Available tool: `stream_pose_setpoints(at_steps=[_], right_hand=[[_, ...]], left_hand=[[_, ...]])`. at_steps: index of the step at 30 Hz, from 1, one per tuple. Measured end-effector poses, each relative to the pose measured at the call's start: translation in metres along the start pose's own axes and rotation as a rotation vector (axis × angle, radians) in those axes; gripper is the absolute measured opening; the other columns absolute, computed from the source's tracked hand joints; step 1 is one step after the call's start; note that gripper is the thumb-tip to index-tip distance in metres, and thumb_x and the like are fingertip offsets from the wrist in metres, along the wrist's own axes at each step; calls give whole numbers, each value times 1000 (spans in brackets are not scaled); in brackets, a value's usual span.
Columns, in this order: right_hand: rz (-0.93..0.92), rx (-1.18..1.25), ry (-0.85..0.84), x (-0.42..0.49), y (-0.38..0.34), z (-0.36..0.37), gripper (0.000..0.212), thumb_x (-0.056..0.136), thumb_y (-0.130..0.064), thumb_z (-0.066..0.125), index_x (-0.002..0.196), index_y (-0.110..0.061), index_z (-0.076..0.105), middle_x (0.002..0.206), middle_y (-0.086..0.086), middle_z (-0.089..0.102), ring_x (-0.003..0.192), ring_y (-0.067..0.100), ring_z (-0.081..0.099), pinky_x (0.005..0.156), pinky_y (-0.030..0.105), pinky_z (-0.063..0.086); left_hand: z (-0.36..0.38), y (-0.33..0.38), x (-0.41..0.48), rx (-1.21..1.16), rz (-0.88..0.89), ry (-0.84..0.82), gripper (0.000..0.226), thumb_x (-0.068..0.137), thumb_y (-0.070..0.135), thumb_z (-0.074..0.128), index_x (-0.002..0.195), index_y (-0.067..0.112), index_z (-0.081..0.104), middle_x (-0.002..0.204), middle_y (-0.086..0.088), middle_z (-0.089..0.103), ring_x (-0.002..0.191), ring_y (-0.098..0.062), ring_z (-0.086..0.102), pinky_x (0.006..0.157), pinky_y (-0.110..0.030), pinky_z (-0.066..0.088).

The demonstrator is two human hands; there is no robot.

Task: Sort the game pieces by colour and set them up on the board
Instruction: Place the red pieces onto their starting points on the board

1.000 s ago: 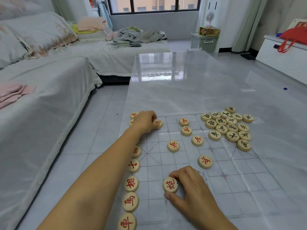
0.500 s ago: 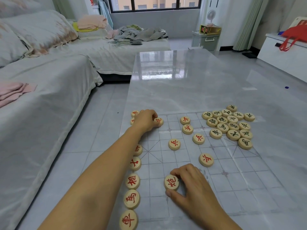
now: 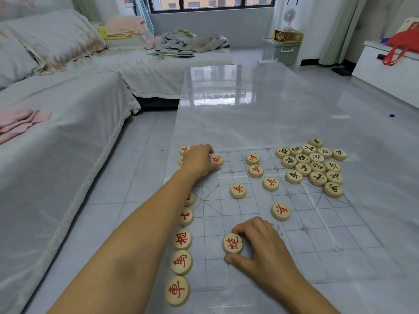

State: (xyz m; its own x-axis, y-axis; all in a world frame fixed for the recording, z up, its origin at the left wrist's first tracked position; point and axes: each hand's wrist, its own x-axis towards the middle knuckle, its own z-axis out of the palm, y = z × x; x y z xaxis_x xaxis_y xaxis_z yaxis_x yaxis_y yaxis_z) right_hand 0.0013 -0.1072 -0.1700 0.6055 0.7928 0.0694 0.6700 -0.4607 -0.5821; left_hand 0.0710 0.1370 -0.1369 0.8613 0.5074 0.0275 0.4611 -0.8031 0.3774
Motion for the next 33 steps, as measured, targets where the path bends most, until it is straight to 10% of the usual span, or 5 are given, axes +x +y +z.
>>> stream_pose_setpoints(at_steps=[28, 33], right_hand=[[-108, -49, -86, -4, 0, -2, 39, 70, -60, 43, 103, -40, 43, 100, -23, 38, 98, -2, 35, 87, 12, 24], [-111, -39, -82, -3, 0, -2, 39, 69, -60, 42, 102, -41, 43, 99, -24, 39, 98, -3, 36, 92, 12, 21]], left_hand=[[-7, -23, -13, 7, 55, 92, 40, 84, 34, 64, 121, 20, 57, 131, -4, 47, 125, -23, 36, 102, -32, 30], [-30, -35, 3, -349, -86, 143, 39, 84, 25, 66, 121, 15, 57, 127, -7, 52, 120, -22, 47, 98, -30, 39]])
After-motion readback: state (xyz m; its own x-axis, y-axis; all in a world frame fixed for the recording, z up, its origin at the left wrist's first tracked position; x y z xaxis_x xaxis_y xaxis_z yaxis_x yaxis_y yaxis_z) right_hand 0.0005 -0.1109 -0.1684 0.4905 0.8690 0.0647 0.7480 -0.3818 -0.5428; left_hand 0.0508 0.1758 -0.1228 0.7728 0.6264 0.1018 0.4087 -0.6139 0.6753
